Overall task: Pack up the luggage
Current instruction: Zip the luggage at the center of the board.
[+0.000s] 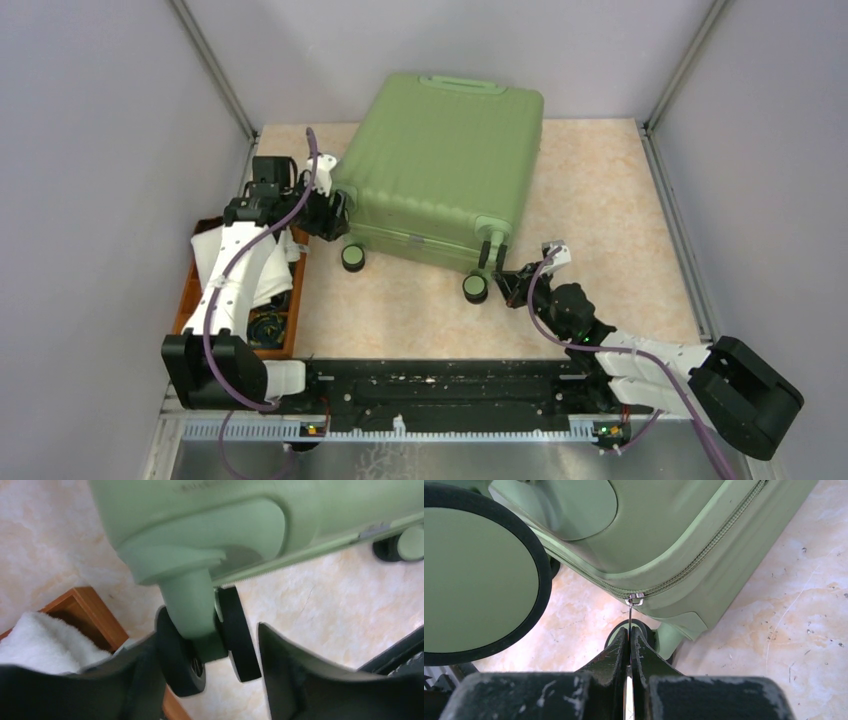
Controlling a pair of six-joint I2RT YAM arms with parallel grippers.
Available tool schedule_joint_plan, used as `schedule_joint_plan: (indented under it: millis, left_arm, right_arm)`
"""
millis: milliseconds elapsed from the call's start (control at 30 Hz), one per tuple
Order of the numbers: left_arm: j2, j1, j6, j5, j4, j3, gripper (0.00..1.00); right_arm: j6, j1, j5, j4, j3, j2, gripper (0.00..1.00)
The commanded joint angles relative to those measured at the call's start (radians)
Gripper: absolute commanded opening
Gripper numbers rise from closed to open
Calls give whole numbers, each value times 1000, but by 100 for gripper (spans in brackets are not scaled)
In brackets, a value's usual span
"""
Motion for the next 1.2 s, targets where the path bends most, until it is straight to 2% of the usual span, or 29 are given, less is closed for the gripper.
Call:
schedule_joint_plan:
  millis: [0, 167, 200, 233, 567, 733, 900, 1167]
  left_arm:
    - [24, 5, -11, 85, 62, 84, 56]
    - [33, 4, -2, 62, 53, 120, 9]
    - [32, 5, -3, 61, 50, 127, 2]
    - [28, 4, -2, 67, 44, 139, 0]
    - [-3, -6, -62, 183, -61, 344, 0]
    - [-19, -16, -80, 215, -63, 283, 0]
    - [-36, -21, -94, 253, -46, 179, 0]
    - [-30, -32, -116, 270, -48, 242, 0]
  right_arm:
    - [12, 20, -26, 43, 22, -25, 0]
    - [9, 20, -28, 31, 20, -37, 0]
    - [8, 20, -29, 30, 20, -38, 0]
    - [9, 20, -29, 28, 19, -39, 0]
    - [18, 22, -24, -7, -1, -100, 0]
    - [37, 28, -35, 42, 2, -51, 0]
    - [32, 93, 14, 121, 26, 26, 0]
    - [-24, 265, 171, 276, 98, 171, 0]
